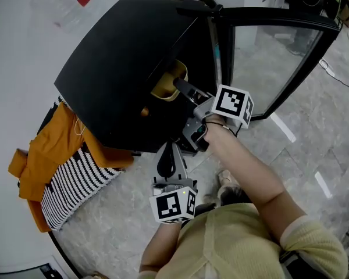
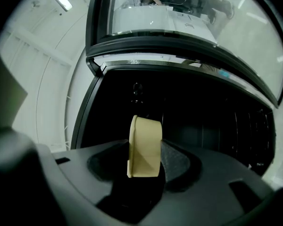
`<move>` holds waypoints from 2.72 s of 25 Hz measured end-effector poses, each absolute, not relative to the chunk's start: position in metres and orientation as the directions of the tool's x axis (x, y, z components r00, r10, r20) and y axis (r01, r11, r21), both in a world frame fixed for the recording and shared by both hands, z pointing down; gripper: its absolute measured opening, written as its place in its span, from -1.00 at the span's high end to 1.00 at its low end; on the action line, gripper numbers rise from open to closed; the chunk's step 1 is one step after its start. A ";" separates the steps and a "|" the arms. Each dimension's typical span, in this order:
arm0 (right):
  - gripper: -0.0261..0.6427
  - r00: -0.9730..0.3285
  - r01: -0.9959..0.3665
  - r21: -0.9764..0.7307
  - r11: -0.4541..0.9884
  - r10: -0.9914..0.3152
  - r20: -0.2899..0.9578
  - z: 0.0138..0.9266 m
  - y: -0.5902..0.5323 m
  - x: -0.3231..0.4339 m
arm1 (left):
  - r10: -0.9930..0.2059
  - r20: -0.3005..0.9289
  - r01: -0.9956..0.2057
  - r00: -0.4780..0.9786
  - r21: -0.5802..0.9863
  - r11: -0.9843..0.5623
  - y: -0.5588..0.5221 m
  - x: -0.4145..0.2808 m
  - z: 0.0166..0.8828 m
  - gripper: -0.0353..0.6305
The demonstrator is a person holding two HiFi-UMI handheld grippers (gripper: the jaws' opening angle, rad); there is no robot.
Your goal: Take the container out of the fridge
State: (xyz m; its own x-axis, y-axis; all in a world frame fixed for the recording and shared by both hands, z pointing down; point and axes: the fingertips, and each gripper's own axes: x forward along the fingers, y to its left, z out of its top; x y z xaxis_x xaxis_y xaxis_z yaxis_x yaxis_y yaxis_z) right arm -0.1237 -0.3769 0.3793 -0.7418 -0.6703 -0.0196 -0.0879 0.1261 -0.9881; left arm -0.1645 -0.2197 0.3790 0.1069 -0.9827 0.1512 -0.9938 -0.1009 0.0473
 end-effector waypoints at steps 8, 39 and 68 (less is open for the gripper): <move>0.26 -0.710 -0.065 -0.986 0.154 -0.701 -0.063 0.391 -0.339 -0.080 | -0.984 0.125 -0.991 0.130 0.045 -0.125 -0.192 -0.146 0.394 0.82; 0.26 -0.568 -0.159 -0.976 0.148 -0.822 -0.032 0.400 -0.220 0.039 | -0.922 0.107 -0.927 0.371 0.107 -0.360 -0.171 -0.092 0.386 0.82; 0.26 -0.555 -0.165 -0.971 0.171 -0.830 -0.052 0.409 -0.129 0.063 | -0.891 0.148 -0.897 0.430 0.185 -0.402 -0.147 -0.092 0.402 0.82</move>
